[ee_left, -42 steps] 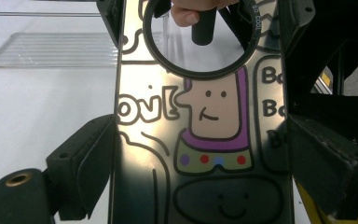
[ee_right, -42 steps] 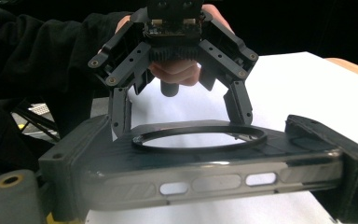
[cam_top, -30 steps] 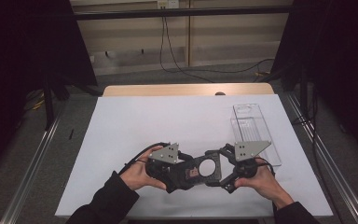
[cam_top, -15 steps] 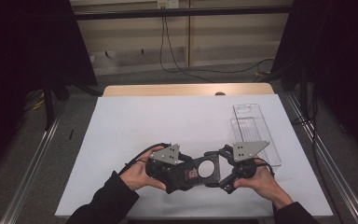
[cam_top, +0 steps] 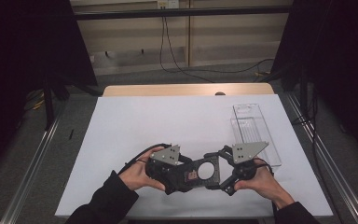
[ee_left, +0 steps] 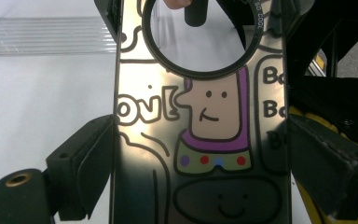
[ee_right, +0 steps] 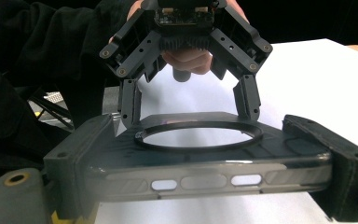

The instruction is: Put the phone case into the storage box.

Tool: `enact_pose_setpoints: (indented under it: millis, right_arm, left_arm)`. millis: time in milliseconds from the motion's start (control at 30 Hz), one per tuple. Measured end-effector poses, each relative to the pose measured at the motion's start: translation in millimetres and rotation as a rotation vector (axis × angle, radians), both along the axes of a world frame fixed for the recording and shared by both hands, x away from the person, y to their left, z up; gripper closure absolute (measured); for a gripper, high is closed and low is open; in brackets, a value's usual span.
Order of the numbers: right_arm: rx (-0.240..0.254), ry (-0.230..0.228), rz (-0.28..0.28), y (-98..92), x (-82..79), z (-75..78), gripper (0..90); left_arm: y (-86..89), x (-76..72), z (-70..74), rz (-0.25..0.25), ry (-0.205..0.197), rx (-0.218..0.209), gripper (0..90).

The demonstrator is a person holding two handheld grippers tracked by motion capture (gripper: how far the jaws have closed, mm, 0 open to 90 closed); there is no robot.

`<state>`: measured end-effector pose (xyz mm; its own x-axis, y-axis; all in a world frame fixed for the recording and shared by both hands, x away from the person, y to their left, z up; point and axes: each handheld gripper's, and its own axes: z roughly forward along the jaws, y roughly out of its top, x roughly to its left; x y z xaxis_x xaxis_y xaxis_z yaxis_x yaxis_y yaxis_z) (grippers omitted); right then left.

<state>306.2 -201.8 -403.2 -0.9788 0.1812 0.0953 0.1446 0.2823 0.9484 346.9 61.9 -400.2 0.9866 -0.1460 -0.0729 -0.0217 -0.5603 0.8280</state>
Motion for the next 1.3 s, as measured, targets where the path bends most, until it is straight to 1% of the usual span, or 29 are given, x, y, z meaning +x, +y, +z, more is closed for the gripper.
enact_pose_setpoints:
  millis: [33, 100, 167, 333, 433, 533, 733, 767, 833, 900, 1000, 1133, 1200, 1300]
  right_arm:
    - [-0.001, 0.004, 0.001, -0.1, -0.1, 0.0, 10.7]
    - [-0.009, -0.005, 0.004, 0.1, -0.2, -0.2, 10.7]
    - [-0.015, -0.003, 0.004, 0.2, -0.5, -0.5, 10.9]
    - [-0.025, -0.001, 0.002, 0.6, -0.8, -0.3, 11.5]
    - [-0.024, 0.001, -0.001, 0.6, -0.7, -0.1, 11.7]
    - [-0.027, 0.005, -0.003, 1.1, -1.0, -0.2, 11.8]
    - [-0.03, 0.007, -0.009, 1.1, -1.1, 0.1, 11.8]
    - [-0.03, 0.007, -0.007, 1.3, -1.3, 0.1, 11.9]
    - [-0.034, 0.007, -0.005, 1.9, -1.7, 0.2, 11.9]
    - [-0.034, 0.009, -0.006, 2.5, -1.9, 0.4, 11.8]
    - [-0.036, 0.009, -0.011, 1.3, -1.9, 1.4, 11.8]
    - [-0.027, 0.006, -0.04, -3.3, -0.6, 3.2, 11.8]
    - [-0.017, 0.012, -0.053, -6.2, 0.3, 4.2, 11.8]
    - [-0.012, 0.011, -0.072, -9.7, 1.1, 5.7, 11.8]
  left_arm:
    - [-0.1, 0.0, -0.1, -0.001, 0.0, 0.0, 12.2]
    - [-0.2, 0.3, -0.3, -0.007, -0.002, 0.006, 12.2]
    - [-0.3, 0.6, -0.7, -0.008, -0.007, 0.01, 12.2]
    - [-0.2, 0.7, -1.2, -0.007, -0.008, 0.01, 12.2]
    - [0.0, 1.1, -1.6, -0.007, -0.003, 0.006, 12.1]
    - [-0.2, 1.3, -2.5, -0.007, -0.001, 0.012, 12.0]
    - [-1.4, -0.2, -3.9, 0.005, -0.004, 0.002, 11.3]
    - [-1.8, -0.5, -4.0, 0.003, -0.01, 0.004, 11.2]
    - [-2.8, -0.5, -4.4, 0.007, -0.009, 0.0, 9.7]
    - [-2.7, -0.1, -4.6, 0.014, -0.004, 0.0, 7.7]
    - [-1.3, 0.2, -3.7, 0.039, -0.008, -0.012, 3.9]
    - [1.9, 2.0, -0.5, 0.075, -0.018, -0.037, 3.2]
    - [3.7, 3.5, 0.7, 0.098, -0.01, -0.057, 3.2]
    - [4.7, 5.6, 0.4, 0.138, -0.009, -0.056, 3.1]
